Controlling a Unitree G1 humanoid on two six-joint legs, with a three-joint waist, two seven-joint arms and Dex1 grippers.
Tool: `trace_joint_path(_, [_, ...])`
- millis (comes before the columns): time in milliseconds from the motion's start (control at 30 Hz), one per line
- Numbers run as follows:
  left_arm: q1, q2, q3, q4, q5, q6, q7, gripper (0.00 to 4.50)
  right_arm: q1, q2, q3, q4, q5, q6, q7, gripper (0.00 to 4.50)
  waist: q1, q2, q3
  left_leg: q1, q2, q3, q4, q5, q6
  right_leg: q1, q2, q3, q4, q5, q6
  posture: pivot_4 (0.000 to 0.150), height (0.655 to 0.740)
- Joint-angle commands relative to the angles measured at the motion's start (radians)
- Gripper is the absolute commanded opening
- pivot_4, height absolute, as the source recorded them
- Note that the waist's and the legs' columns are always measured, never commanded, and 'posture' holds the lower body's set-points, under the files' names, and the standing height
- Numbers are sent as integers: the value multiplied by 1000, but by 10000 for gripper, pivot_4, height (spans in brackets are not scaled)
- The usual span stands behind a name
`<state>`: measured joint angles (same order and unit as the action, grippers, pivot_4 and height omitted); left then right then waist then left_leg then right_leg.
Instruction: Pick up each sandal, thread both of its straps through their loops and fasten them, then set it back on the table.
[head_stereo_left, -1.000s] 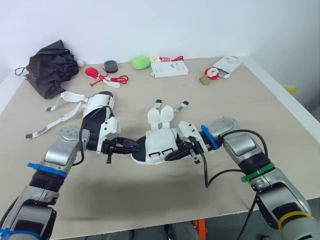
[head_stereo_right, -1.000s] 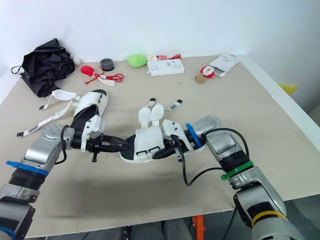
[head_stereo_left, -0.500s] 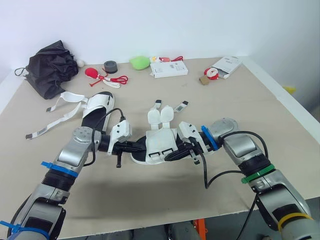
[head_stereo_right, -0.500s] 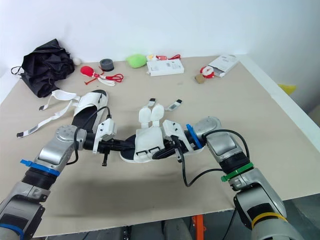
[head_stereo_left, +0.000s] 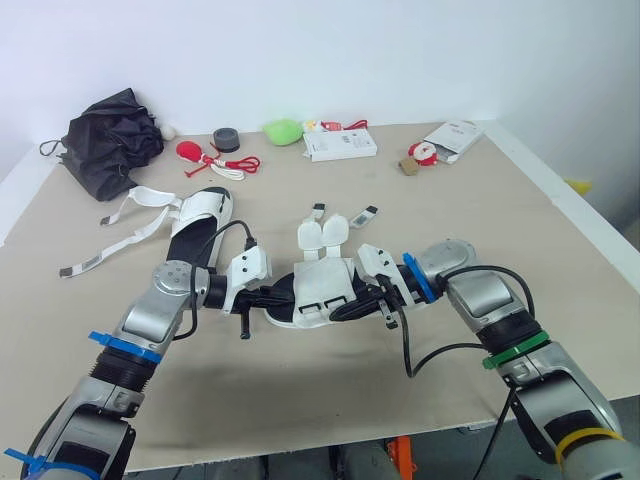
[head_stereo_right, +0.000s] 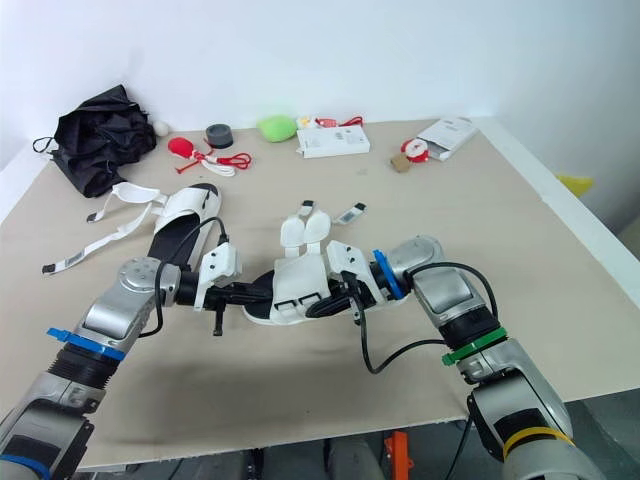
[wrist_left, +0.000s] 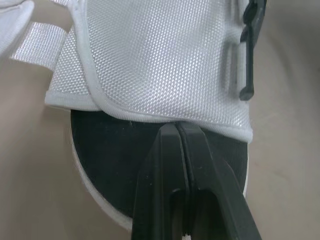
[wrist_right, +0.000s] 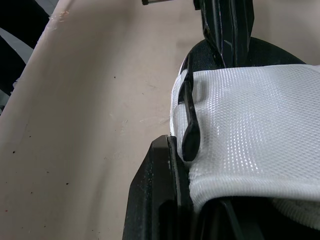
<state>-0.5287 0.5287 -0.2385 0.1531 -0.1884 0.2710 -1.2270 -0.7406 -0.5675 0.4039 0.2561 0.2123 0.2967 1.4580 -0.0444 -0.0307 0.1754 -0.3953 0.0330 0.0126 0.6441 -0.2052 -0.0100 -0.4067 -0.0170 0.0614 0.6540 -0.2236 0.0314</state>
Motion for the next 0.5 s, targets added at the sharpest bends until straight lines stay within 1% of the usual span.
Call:
trace_joint_path(33, [42,-5,-68,16,5,52,-43,221,17,4,-1,-15,-25,11,-17,0,0,0,0,0,0,0,0,0,0,0,0,0,0,0,-1,1500,7400])
trace_joint_path(100, [45,2,-83,60,36,12,-48,221,13,9,-1,-7,-31,21,-31,0,0,0,0,0,0,0,-1,0,0,0,0,0,0,1,2,1500,7400])
trace_joint_path(167, [47,8,-95,102,63,-25,-50,0,9,-1,-8,-6,-28,45,-28,8143,0,0,-2,1,0,0,-2,0,0,0,0,0,0,1,3,1500,7400])
trace_joint_path(200, [48,8,-96,116,69,-32,-48,0,13,-21,-13,-22,-17,63,-9,11313,0,0,-3,1,0,0,-2,0,0,0,0,0,0,1,2,1500,7400])
trace_joint_path(233, [48,7,-94,123,70,-34,-46,0,18,-41,-19,-39,-8,74,8,13159,0,0,-6,1,0,0,-3,0,0,0,0,0,0,1,2,1500,7400])
trace_joint_path(300, [47,4,-90,143,72,-49,-42,0,30,-90,-41,-79,12,118,33,21721,1,1,-7,2,0,0,-3,0,0,0,0,0,0,0,2,1500,7400])
trace_joint_path(333, [46,3,-89,153,72,-58,-40,0,40,-118,-61,-100,22,136,37,23885,4,2,-8,2,0,0,-3,0,0,1,0,0,0,-1,0,1500,7400])
trace_joint_path(367, [45,3,-90,160,71,-64,-38,0,47,-138,-75,-116,30,149,38,28743,4,1,-9,2,-1,0,-3,0,0,1,-1,0,0,-2,-1,1500,7400])
trace_joint_path(400, [44,3,-91,164,71,-69,-38,0,52,-150,-82,-128,36,158,37,34508,4,1,-9,2,-2,1,-3,0,0,1,-2,0,-1,-2,-1,1500,7400])
trace_joint_path(433, [44,2,-91,167,70,-73,-37,0,56,-158,-85,-137,41,164,35,36419,4,1,-11,2,-2,1,-3,0,0,1,-2,0,-1,-3,-1,1500,7400])
trace_joint_path(467, [45,0,-87,181,71,-82,-32,0,80,-211,-112,-164,53,177,51,38897,4,1,-15,2,-2,1,-3,0,0,1,-2,0,-1,-3,-1,1500,7400])
trace_joint_path(500, [46,-2,-84,193,71,-91,-29,0,103,-260,-139,-187,64,185,68,38897,4,1,-15,2,-1,1,-4,0,0,1,-2,0,-1,-3,-1,1500,7400])
